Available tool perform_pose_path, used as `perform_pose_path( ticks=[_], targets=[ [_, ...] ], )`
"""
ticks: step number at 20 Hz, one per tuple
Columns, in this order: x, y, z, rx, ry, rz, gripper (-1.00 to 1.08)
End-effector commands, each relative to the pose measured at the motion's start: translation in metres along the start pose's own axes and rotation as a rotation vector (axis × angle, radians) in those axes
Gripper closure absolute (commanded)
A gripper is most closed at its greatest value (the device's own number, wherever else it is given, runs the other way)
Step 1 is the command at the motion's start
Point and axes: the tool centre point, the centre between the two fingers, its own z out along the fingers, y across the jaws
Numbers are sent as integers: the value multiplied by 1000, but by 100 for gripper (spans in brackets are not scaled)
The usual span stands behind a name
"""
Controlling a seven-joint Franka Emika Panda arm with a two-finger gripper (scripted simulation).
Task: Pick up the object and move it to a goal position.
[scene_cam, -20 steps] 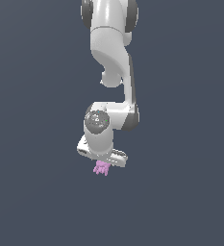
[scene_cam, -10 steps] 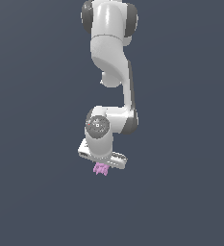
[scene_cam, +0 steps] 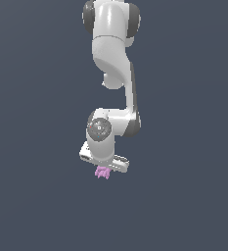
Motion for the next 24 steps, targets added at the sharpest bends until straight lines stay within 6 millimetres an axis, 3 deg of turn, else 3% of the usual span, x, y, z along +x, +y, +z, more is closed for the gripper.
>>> perform_pose_path(
  ticks=[1, 13, 24],
  targets=[
    [0, 0, -1, 0, 0, 0, 108],
    [-17, 21, -27, 0, 0, 0, 108],
    [-58, 72, -92, 1, 0, 0, 108]
  ],
)
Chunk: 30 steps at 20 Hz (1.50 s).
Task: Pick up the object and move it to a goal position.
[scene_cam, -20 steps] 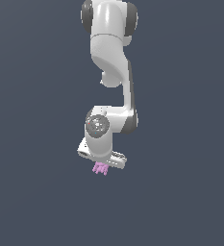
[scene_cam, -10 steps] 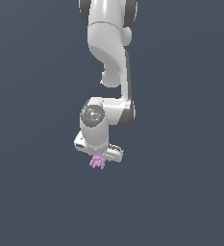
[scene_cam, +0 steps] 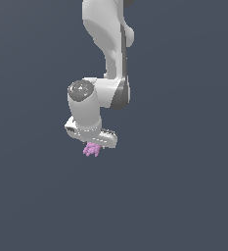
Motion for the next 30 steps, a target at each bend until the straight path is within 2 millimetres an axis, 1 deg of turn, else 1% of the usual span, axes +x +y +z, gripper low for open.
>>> perform_pose_path(
  ticks=[1, 20, 25, 30],
  targets=[
    [-11, 14, -18, 0, 1, 0, 108],
    [-97, 126, -162, 3, 0, 1, 108],
    [-112, 148, -191, 1, 1, 1, 108],
    [-121, 163, -210, 1, 1, 1, 108]
  ],
)
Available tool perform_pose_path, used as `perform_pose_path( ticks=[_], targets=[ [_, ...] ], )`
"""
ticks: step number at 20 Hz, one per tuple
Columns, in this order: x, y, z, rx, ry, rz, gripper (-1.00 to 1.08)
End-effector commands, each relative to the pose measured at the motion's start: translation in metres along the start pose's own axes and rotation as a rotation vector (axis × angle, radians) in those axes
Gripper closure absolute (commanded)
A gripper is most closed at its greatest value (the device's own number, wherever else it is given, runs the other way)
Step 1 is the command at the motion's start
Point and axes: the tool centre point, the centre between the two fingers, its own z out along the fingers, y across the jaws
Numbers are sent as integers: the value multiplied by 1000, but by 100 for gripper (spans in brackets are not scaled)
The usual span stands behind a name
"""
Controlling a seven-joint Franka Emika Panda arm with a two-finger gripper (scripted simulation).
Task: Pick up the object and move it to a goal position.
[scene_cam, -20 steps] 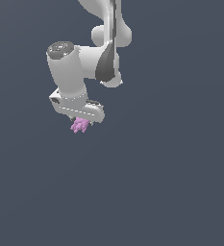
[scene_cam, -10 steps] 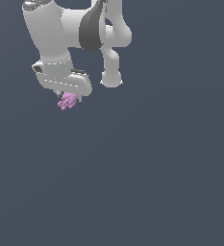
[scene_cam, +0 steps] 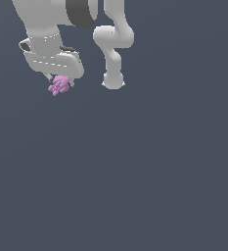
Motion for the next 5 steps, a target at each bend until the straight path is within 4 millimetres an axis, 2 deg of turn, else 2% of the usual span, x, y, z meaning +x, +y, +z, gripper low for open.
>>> perform_pose_path(
  ticks=[1, 5],
  targets=[
    [-4, 6, -8, -1, -1, -1, 108],
    [-5, 9, -12, -1, -1, -1, 108]
  ],
)
